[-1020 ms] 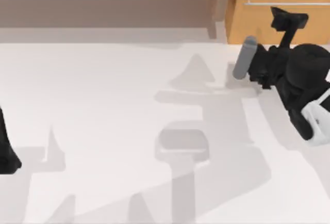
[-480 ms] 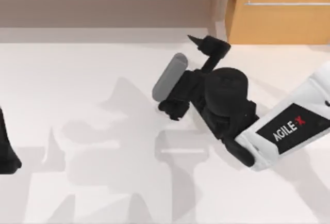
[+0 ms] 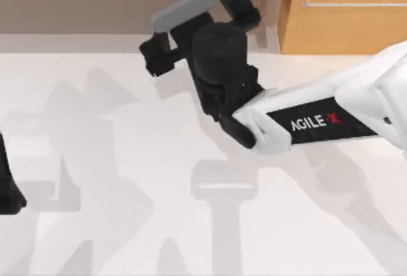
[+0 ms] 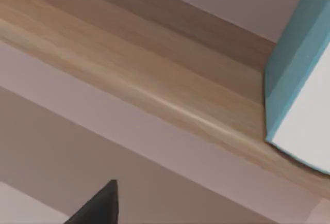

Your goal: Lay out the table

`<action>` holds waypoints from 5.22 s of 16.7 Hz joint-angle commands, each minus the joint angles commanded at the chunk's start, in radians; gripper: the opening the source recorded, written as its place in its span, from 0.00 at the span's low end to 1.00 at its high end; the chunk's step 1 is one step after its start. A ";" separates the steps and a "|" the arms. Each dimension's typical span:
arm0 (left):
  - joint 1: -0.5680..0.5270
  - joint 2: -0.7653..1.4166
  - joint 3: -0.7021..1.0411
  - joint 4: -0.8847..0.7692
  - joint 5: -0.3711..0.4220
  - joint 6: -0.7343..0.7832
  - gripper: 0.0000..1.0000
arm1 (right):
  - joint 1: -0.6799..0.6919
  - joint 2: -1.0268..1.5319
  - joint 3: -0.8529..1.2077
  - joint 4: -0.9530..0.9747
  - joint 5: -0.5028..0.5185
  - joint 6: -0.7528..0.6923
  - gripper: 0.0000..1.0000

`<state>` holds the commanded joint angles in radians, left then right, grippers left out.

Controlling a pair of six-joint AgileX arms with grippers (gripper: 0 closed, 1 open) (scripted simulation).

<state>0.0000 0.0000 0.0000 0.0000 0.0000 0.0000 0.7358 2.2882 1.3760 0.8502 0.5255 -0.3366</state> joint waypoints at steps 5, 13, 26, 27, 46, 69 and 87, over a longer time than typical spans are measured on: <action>0.000 0.000 0.000 0.000 0.000 0.000 1.00 | -0.007 0.049 0.299 -0.217 0.163 0.272 1.00; 0.000 0.000 0.000 0.000 0.000 0.000 1.00 | -0.023 0.041 0.362 -0.253 0.215 0.328 1.00; 0.000 0.000 0.000 0.000 0.000 0.000 1.00 | -0.053 0.103 0.472 -0.302 0.192 0.329 0.85; 0.000 0.000 0.000 0.000 0.000 0.000 1.00 | -0.053 0.103 0.472 -0.302 0.192 0.329 0.77; 0.000 0.000 0.000 0.000 0.000 0.000 1.00 | -0.049 0.101 0.472 -0.302 0.192 0.330 0.00; 0.000 0.000 0.000 0.000 0.000 0.000 1.00 | 0.161 -0.051 0.328 -0.300 0.049 0.284 0.00; 0.000 0.000 0.000 0.000 0.000 0.000 1.00 | -0.566 -0.452 0.450 -0.242 -0.471 0.579 0.00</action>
<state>0.0000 0.0000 0.0000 0.0000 0.0000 0.0000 0.1698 1.8358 1.8260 0.6078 0.0549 0.2428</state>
